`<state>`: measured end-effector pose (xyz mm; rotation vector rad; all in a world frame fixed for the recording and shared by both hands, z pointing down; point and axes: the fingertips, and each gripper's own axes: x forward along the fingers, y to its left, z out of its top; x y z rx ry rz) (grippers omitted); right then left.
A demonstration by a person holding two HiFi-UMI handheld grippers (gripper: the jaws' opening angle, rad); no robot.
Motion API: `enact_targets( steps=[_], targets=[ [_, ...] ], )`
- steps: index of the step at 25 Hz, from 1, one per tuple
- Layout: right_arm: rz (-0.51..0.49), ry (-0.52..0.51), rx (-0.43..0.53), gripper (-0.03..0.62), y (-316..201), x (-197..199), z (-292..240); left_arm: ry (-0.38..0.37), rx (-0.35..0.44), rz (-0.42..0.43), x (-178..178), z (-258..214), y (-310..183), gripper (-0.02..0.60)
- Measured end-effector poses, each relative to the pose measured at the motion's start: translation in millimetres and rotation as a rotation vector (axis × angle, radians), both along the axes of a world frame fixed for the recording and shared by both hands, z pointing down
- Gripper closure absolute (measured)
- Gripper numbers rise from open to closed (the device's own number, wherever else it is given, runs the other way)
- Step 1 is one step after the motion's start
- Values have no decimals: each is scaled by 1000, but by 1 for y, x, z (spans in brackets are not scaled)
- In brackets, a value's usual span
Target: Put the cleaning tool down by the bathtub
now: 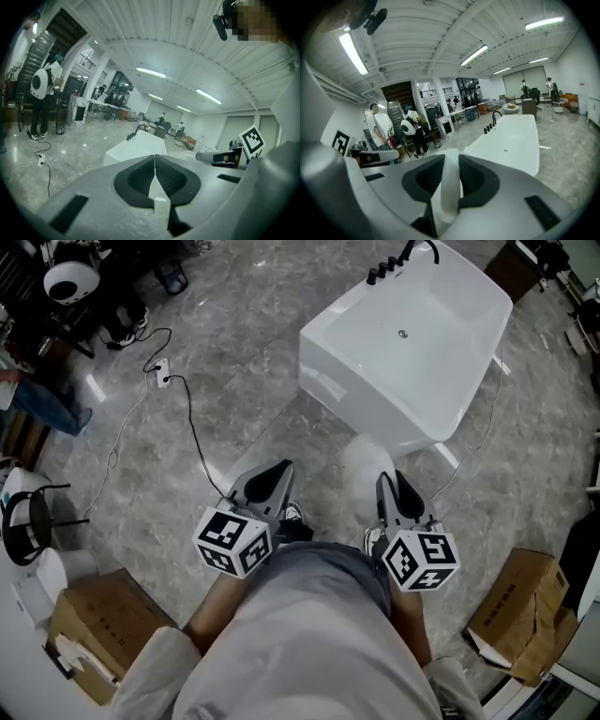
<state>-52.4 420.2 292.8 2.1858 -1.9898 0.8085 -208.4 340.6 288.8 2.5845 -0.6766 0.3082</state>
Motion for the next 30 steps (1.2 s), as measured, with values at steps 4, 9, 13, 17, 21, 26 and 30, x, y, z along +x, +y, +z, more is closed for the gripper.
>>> enact_targets(
  steps=[4,9,13,17,21,26,30],
  targets=[
    [43,24,24,510,-24,1,-7,20,15,9,-5,-4,-25,572],
    [79,44,45,510,-50,8,-16,44,23,21,-8,-8,-50,572],
    [102,60,57,510,-63,14,-25,63,27,28,-9,-14,-64,572],
    [110,62,53,510,-72,17,-25,69,12,22,-11,-11,-73,572],
    [103,57,45,510,-82,22,-21,62,1,21,-6,-6,-81,572],
    [85,39,39,510,-108,36,-11,47,0,7,7,-4,-102,572],
    [78,23,40,510,-144,56,-3,30,1,-17,19,0,-138,572]
  ],
)
